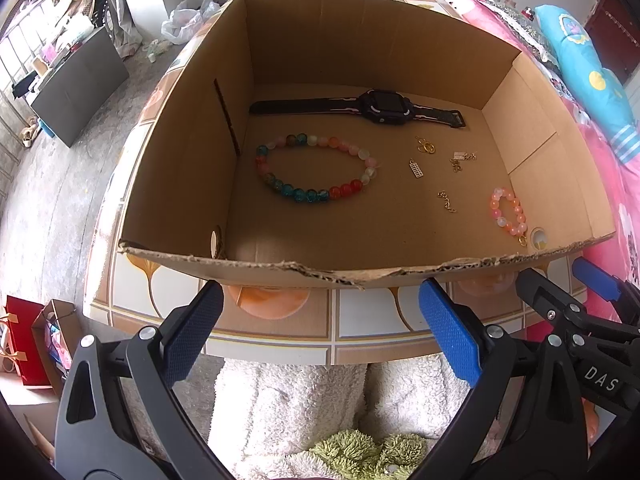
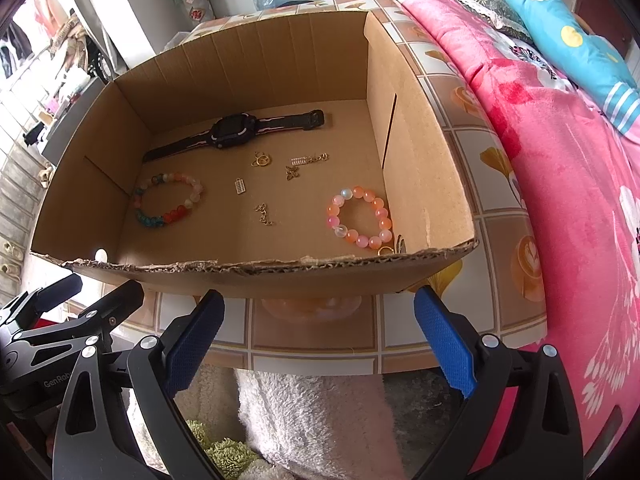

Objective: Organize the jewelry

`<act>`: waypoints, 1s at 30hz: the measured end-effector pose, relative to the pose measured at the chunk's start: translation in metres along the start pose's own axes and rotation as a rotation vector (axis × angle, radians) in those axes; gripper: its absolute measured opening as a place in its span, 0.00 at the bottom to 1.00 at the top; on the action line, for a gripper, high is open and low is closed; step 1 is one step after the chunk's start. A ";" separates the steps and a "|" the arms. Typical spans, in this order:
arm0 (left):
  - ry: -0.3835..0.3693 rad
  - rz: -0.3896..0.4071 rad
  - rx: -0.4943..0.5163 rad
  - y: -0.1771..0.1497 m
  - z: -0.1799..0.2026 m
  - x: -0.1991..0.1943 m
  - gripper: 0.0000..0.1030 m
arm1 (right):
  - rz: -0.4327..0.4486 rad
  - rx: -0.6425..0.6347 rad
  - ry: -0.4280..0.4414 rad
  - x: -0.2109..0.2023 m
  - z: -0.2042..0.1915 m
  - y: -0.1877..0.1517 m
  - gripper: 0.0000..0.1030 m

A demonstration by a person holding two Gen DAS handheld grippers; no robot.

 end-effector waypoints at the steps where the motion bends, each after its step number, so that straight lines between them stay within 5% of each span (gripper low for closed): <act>1: -0.001 -0.001 -0.001 0.000 0.000 0.000 0.92 | -0.001 0.000 0.000 0.000 0.000 0.000 0.90; 30: 0.002 -0.001 -0.001 0.000 -0.002 0.001 0.92 | -0.006 -0.005 0.001 0.001 -0.002 0.000 0.90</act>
Point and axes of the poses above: each gripper's, at about its wrist camera, not at the fingertips, and x roughly the way its jaws point, z to its right, y to its top, the point moved 9 cm from there along x, roughly the way its jaws point, and after that the axes turned 5 degrees about y, right-handed, at the moved point
